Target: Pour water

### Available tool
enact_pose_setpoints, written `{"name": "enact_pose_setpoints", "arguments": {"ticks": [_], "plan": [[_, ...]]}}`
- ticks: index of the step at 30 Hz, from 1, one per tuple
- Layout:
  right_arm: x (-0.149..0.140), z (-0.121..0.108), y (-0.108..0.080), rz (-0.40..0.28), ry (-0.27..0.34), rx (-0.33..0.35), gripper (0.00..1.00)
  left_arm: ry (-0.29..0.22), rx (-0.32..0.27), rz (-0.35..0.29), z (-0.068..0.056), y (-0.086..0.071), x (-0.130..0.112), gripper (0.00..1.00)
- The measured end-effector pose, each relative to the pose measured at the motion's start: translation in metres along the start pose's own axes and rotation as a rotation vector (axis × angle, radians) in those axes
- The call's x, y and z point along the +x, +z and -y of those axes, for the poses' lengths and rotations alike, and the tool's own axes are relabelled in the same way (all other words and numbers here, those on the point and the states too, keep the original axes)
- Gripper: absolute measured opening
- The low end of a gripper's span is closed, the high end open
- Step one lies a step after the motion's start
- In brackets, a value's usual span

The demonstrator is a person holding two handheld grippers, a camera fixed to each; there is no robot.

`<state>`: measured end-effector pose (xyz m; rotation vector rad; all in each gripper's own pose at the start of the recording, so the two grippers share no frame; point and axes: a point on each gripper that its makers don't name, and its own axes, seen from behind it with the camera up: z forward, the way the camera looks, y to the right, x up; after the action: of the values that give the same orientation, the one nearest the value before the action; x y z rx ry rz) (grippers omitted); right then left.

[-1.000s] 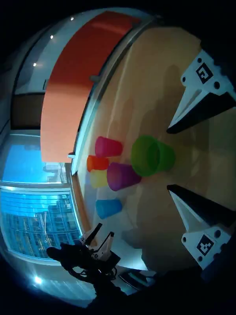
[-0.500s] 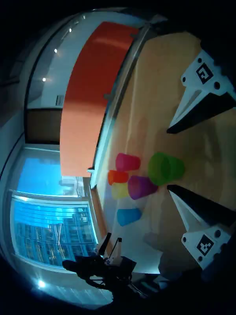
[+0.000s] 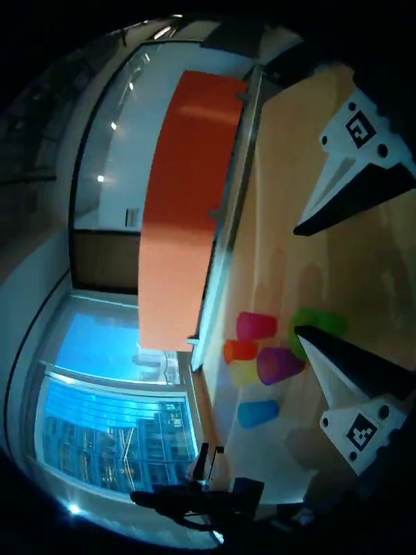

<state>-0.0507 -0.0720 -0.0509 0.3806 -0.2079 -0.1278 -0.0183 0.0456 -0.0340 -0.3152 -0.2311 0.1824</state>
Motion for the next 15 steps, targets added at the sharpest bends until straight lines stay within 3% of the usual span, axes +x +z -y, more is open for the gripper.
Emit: {"name": "enact_pose_setpoints", "arguments": {"ticks": [15], "plan": [[0.027, -0.022, -0.006, -0.137, 0.051, -0.183, 1.0, -0.091, 0.124, -0.14, 0.019, -0.006, 0.02, 0.97]]}}
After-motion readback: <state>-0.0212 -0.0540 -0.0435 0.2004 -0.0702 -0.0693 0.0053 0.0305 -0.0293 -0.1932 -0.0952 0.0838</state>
